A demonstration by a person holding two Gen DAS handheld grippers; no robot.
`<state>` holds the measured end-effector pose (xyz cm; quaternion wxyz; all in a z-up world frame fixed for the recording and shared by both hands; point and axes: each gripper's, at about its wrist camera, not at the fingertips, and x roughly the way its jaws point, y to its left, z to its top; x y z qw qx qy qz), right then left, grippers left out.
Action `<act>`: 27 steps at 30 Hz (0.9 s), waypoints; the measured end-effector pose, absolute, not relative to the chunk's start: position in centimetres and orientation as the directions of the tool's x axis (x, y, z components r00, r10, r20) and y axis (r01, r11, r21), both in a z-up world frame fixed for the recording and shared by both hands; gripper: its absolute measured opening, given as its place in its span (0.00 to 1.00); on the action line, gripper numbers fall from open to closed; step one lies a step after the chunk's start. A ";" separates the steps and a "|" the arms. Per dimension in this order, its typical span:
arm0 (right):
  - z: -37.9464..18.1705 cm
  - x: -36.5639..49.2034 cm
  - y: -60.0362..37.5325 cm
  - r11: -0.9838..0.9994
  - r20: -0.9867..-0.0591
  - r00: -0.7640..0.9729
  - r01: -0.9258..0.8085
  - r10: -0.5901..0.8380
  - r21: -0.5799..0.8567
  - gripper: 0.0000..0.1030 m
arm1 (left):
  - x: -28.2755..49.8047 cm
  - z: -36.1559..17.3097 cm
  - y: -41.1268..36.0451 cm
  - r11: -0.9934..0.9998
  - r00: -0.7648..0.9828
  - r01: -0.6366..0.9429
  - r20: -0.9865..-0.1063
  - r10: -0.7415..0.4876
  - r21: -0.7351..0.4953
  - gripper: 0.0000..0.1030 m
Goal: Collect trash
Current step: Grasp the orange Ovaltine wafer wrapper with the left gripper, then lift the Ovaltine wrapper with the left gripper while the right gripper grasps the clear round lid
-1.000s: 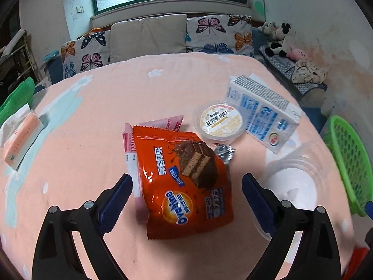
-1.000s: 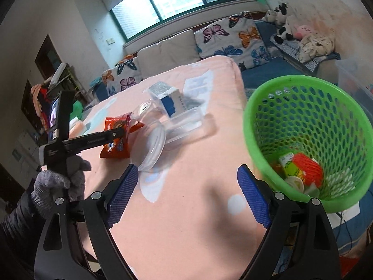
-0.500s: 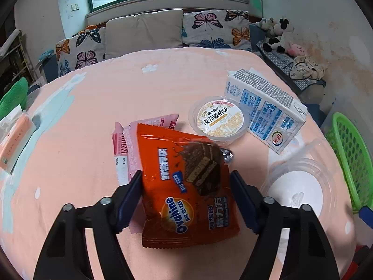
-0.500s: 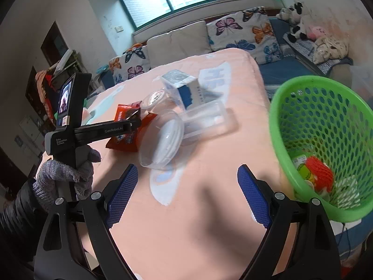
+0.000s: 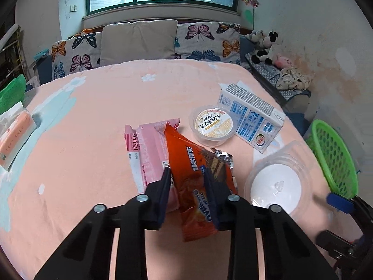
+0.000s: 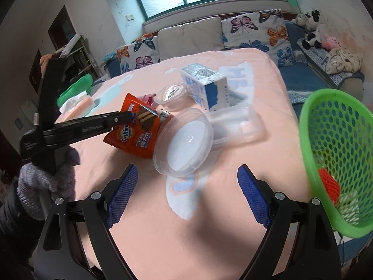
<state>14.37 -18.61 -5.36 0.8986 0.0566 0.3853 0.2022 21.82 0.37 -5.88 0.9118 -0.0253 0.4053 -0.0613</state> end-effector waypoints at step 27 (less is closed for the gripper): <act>-7.1 16.1 -17.0 0.914 -0.694 0.603 -0.337 0.393 0.225 0.85 | 22.7 -7.5 0.4 0.982 0.633 0.147 -0.752 -0.185 -0.118 0.85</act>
